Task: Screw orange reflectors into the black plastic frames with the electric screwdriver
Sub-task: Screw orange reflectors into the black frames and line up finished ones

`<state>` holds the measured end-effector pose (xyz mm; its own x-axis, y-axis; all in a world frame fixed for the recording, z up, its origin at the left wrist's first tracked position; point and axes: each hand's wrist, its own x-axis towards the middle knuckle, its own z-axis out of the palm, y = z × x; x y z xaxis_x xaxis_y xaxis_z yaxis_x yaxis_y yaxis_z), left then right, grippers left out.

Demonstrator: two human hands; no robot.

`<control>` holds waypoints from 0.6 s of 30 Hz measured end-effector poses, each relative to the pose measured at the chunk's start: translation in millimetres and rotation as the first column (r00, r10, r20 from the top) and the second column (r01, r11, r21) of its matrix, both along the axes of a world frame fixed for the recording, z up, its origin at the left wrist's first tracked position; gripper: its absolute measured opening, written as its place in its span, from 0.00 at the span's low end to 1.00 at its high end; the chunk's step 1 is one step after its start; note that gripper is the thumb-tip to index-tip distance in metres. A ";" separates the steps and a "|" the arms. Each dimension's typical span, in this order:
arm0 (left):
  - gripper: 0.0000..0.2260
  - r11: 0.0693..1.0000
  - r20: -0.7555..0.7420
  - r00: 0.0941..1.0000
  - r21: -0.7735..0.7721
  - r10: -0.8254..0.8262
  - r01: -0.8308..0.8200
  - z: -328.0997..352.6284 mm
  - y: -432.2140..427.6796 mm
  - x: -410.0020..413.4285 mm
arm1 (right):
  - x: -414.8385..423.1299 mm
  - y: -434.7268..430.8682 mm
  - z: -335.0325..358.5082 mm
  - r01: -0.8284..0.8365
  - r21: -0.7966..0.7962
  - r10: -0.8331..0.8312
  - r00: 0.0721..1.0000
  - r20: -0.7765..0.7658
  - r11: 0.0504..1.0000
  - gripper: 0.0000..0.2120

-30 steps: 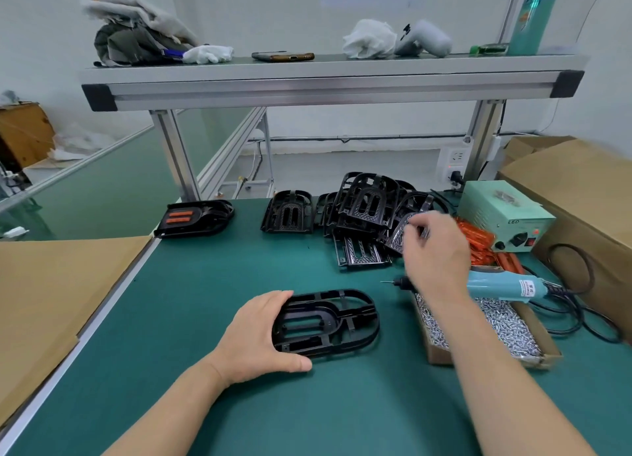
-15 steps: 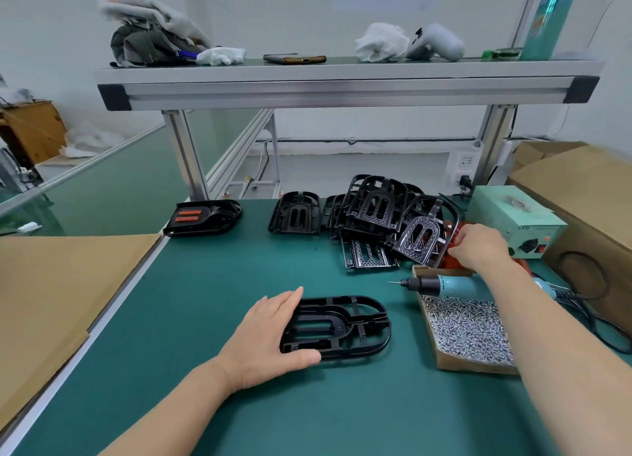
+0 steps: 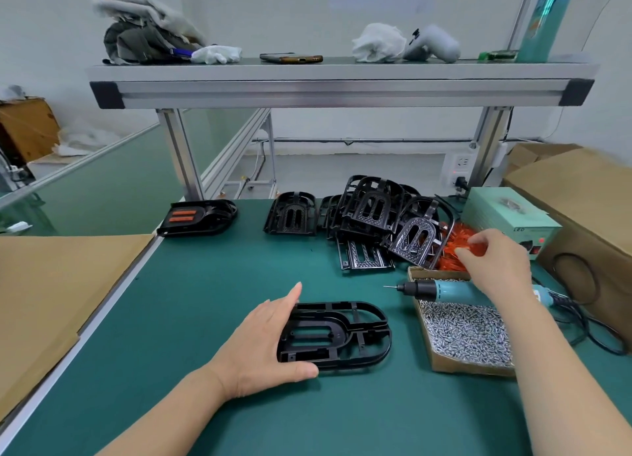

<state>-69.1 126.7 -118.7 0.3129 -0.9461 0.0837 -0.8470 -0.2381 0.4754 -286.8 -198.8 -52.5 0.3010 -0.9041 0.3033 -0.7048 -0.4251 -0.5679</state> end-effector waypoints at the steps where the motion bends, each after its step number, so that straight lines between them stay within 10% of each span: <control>1: 0.51 1.000 -0.003 1.000 0.000 -0.001 0.001 0.5 0.0 -0.4 | -2.9 2.4 -1.7 -0.017 -0.009 0.017 0.999 0.037 1.000 0.13; 11: 0.43 0.997 0.017 1.000 -0.081 -0.018 0.020 -7.8 0.6 4.5 | -5.8 45.2 0.6 -0.395 -0.019 0.343 0.775 0.531 0.919 0.15; 18: 0.39 0.986 -0.019 0.999 -0.165 0.031 -0.034 -13.1 3.1 5.5 | 17.8 91.5 -0.3 -0.676 0.031 0.524 0.598 0.607 0.736 0.19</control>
<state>-63.6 129.8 -131.8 0.3458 -0.9090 0.2328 -0.8318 -0.1822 0.5243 -269.0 -107.3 -52.8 0.6609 -0.6380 0.3951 0.1105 -0.4380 -0.8922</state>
